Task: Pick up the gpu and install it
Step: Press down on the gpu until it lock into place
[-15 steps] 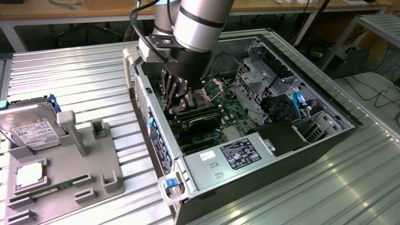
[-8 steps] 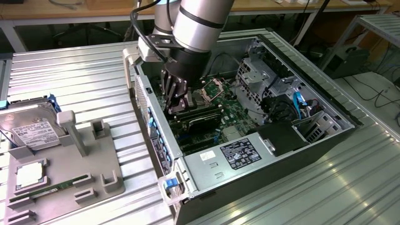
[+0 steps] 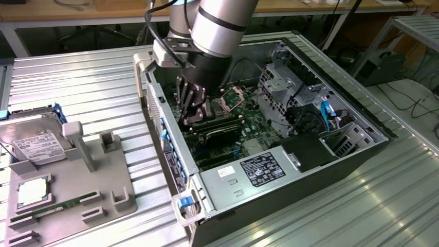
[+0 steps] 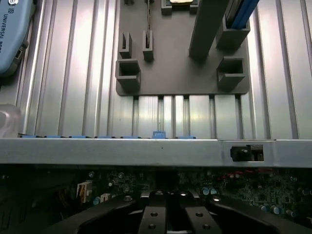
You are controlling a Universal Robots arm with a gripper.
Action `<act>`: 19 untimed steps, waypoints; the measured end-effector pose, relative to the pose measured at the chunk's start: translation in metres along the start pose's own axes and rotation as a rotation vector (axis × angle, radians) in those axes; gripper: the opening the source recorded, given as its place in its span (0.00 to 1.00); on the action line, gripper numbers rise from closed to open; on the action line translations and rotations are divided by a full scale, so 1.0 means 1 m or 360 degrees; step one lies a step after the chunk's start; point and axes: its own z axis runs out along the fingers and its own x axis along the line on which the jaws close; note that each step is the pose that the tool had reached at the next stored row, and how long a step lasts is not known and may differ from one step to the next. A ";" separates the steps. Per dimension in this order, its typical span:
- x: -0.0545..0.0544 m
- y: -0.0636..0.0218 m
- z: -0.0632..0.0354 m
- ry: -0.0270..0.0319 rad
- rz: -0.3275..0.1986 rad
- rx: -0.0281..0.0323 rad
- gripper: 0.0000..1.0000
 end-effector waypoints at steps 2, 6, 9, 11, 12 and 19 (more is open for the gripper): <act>-0.001 -0.0013 -0.0005 0.00004 0.0003 0.00690 0.11; -0.002 -0.0013 -0.0005 0.00011 0.0007 0.01734 0.11; -0.003 -0.0013 -0.0005 0.00013 0.0011 0.02437 0.11; -0.003 -0.0013 -0.0006 0.00015 0.0015 0.03047 0.11; -0.003 -0.0014 -0.0006 0.00017 0.0016 0.03347 0.11; -0.003 -0.0014 -0.0005 0.00019 0.0028 0.05043 0.11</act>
